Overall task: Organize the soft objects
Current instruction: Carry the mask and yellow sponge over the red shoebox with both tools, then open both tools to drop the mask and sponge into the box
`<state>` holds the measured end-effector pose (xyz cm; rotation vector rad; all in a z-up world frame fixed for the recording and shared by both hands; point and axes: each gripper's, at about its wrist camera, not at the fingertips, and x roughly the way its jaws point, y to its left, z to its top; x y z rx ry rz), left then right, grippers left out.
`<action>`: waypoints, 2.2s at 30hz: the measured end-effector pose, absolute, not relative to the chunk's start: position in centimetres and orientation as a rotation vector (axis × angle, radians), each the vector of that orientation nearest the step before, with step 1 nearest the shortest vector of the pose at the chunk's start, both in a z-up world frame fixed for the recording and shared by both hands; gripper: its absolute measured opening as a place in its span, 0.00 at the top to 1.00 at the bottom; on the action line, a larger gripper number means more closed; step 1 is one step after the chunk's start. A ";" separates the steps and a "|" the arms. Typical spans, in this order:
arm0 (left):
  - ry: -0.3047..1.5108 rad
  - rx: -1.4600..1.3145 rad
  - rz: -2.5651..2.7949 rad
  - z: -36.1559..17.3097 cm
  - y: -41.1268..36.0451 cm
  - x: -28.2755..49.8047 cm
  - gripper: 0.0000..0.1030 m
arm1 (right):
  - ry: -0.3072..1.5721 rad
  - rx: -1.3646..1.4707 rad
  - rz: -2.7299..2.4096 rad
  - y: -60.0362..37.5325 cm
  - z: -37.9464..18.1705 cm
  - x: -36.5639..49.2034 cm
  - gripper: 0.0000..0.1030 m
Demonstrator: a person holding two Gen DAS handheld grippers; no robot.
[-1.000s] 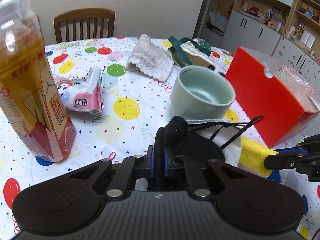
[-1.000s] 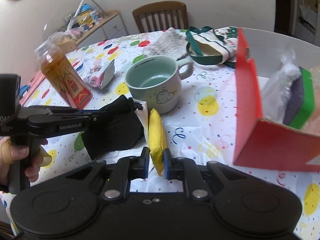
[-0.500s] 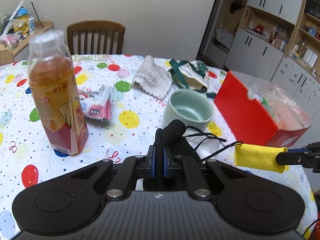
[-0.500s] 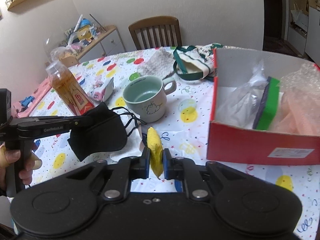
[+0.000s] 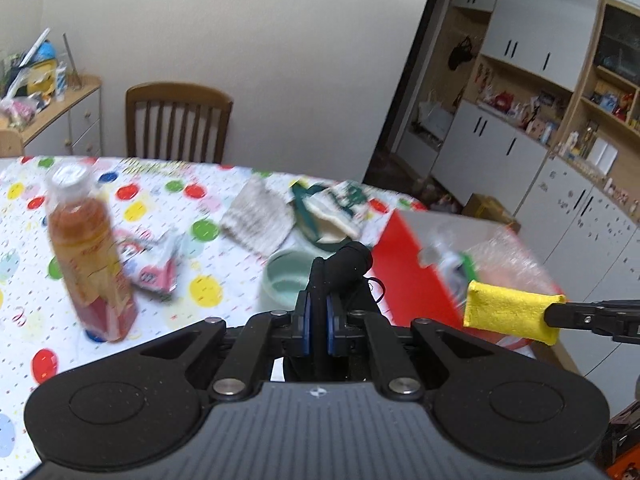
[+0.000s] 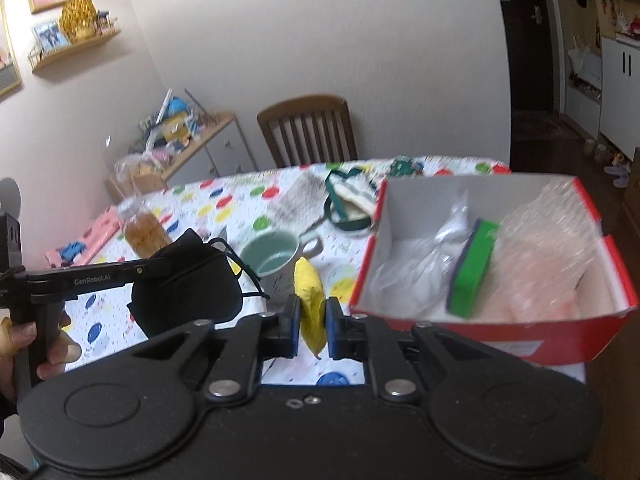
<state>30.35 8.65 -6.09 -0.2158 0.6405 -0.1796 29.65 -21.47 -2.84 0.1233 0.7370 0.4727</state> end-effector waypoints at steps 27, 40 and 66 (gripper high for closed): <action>0.554 0.014 -0.297 -2.7 -10.4 38.9 0.93 | 0.572 0.178 0.300 -37.2 1.1 33.9 0.94; 0.668 0.062 -0.219 -6.9 -13.4 43.9 0.93 | 0.680 0.227 0.295 -39.1 -2.5 38.4 0.94; 0.890 0.228 -0.183 -12.6 -17.0 45.9 0.91 | 0.842 0.070 0.259 -38.7 -7.9 42.6 0.87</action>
